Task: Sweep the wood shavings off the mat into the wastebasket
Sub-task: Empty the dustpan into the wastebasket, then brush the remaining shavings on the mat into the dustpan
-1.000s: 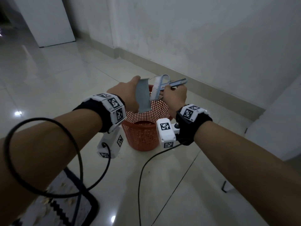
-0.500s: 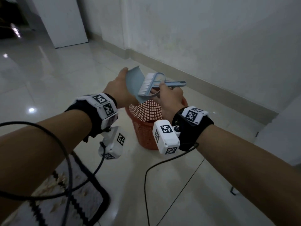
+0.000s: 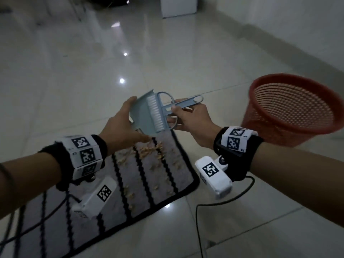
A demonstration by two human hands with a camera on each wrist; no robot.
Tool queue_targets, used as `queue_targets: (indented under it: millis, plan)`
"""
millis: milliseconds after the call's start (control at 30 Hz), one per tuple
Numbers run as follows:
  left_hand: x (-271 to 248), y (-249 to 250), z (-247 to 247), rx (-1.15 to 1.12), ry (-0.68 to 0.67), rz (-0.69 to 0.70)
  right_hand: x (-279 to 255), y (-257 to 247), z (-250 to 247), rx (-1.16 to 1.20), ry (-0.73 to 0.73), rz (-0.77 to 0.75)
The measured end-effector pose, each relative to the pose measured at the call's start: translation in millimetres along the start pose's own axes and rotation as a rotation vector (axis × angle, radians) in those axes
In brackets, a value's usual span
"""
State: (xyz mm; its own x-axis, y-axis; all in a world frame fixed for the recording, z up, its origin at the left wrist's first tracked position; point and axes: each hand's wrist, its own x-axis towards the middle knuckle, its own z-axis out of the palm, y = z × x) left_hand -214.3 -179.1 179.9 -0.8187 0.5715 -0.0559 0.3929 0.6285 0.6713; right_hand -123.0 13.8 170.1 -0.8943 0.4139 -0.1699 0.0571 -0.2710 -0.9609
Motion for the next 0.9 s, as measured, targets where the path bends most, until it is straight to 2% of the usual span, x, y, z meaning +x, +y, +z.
queue_targets:
  millis: [133,300,500,567,700,833,900]
  plan:
    - [-50.4,-79.0,-17.5,-0.015,-0.007,-0.128,-0.9,35.9,46.2,-0.252,-0.177,0.009]
    - [-128.1,-158.1,-28.7,0.063,0.004,-0.246,-9.6,82.9,76.6,-0.709,-0.527,-0.061]
    - [-213.2,-212.9,-18.5,-0.085,0.052,-0.467,-28.6,138.2,88.9,-0.935,-0.824,-0.076]
    - [-230.9,-225.1,-19.2,-0.060,0.066,-0.512,-36.6,153.9,93.6,-0.951,-0.885,-0.061]
    - [-257.2,-241.8,-24.5,-0.028,0.003,-0.568,-52.2,177.2,111.9,-0.947,-0.976,-0.025]
    - [-276.9,-255.5,-27.1,-0.033,-0.012,-0.593,-53.0,191.0,127.3,-0.994,-0.955,-0.075]
    - [-287.4,-264.5,-28.3,-0.048,-0.041,-0.622,-43.2,191.6,126.4,-1.017,-0.901,-0.072]
